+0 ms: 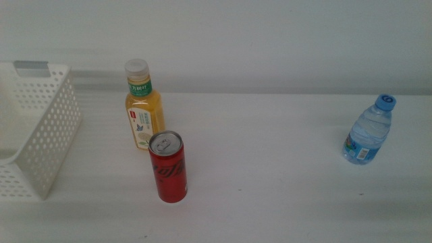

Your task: Use arms to grab the bottles and put them into the dustbin to the left of the table.

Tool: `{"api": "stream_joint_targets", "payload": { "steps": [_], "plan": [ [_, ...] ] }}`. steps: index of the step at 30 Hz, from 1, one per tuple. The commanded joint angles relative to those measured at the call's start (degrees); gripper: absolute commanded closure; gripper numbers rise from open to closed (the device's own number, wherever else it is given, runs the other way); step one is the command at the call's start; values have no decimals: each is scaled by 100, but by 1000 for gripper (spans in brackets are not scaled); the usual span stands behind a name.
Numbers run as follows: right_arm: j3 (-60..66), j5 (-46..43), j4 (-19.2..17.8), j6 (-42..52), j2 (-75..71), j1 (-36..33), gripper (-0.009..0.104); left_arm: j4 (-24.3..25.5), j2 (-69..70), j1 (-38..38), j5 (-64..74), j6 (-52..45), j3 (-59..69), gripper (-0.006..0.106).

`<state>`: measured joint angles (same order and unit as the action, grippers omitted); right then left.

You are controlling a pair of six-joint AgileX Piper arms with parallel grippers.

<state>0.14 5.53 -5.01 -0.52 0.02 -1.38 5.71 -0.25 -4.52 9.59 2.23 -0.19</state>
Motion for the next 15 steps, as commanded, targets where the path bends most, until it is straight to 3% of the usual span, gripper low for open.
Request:
{"api": "stream_joint_targets", "payload": {
  "steps": [1,6,9,12,15],
  "plan": [
    [199,-39,-37,19,-215,30,97,-17,229,3,-77,15,232,102],
    [199,-39,-37,19,-215,30,97,-17,229,3,-344,15,232,100],
    [199,-39,-37,19,-215,30,97,-17,229,3,-367,15,232,92],
    [199,-39,-37,19,-215,30,97,-17,229,3,-352,15,232,71],
    [199,-39,-37,19,-215,30,97,-17,229,3,-367,15,232,37]
  ]
}}
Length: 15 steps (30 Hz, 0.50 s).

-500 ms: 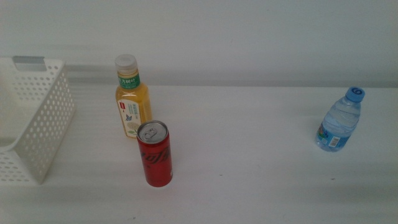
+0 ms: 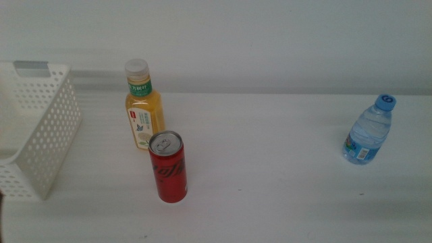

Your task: Use arms to grab the bottles and put them into the dustbin to the left of the table.

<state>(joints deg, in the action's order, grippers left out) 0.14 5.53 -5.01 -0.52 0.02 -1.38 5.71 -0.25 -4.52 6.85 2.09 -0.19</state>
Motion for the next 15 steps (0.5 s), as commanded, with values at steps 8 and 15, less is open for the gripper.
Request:
{"api": "stream_joint_targets", "payload": {
  "steps": [8,15],
  "plan": [
    [199,-39,-37,19,-215,30,97,-15,229,3,-102,-11,232,7],
    [199,-39,-37,19,-215,30,97,-320,-650,596,-685,1,221,7]
  ]
}}
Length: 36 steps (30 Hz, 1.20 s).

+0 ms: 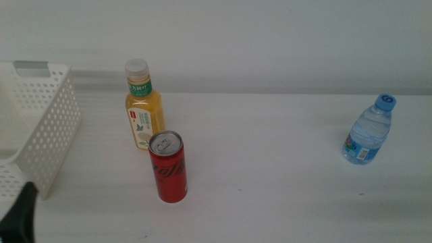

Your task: Use arms to grab the bottles and put them into the dustbin to the left of the table.

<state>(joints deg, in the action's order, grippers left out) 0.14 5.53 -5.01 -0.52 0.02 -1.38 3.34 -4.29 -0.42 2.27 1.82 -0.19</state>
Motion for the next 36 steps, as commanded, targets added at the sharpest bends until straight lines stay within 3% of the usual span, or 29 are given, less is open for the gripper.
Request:
{"api": "stream_joint_targets", "payload": {
  "steps": [1,12,18,29,36],
  "plan": [
    [199,-39,-37,19,-215,30,97,-83,-456,326,-350,13,221,7],
    [199,-39,-37,19,-215,30,97,-117,-2695,1976,-1556,152,221,7],
    [199,-39,-37,19,-215,30,97,-456,-3903,2569,-2239,126,221,7],
    [199,-39,-37,19,-215,30,97,-526,-6605,2674,-5377,198,232,7],
    [199,-39,-37,19,-215,30,97,-526,-7512,2674,-6376,302,222,7]
  ]
}}
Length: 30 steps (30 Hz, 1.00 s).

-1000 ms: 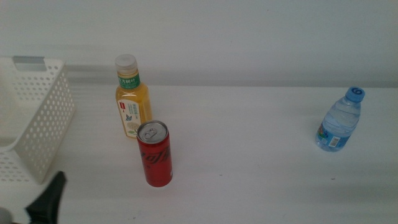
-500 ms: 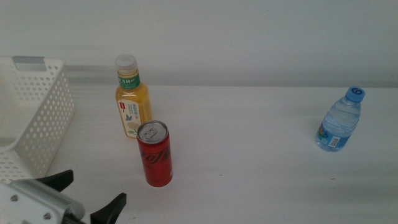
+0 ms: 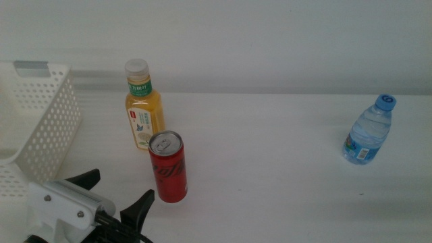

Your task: Use arms to grab the bottles and put them into the dustbin to the left of the table.

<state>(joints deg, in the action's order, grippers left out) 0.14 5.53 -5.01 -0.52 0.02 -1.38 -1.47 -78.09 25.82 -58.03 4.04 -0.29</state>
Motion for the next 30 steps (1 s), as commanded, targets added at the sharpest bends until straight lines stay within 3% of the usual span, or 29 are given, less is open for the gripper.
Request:
{"api": "stream_joint_targets", "payload": {
  "steps": [1,30],
  "plan": [
    [199,-39,-37,19,-215,30,97,-45,-160,49,-356,98,232,7],
    [199,-39,-37,19,-215,30,97,-75,-154,49,-161,375,222,7]
  ]
}}
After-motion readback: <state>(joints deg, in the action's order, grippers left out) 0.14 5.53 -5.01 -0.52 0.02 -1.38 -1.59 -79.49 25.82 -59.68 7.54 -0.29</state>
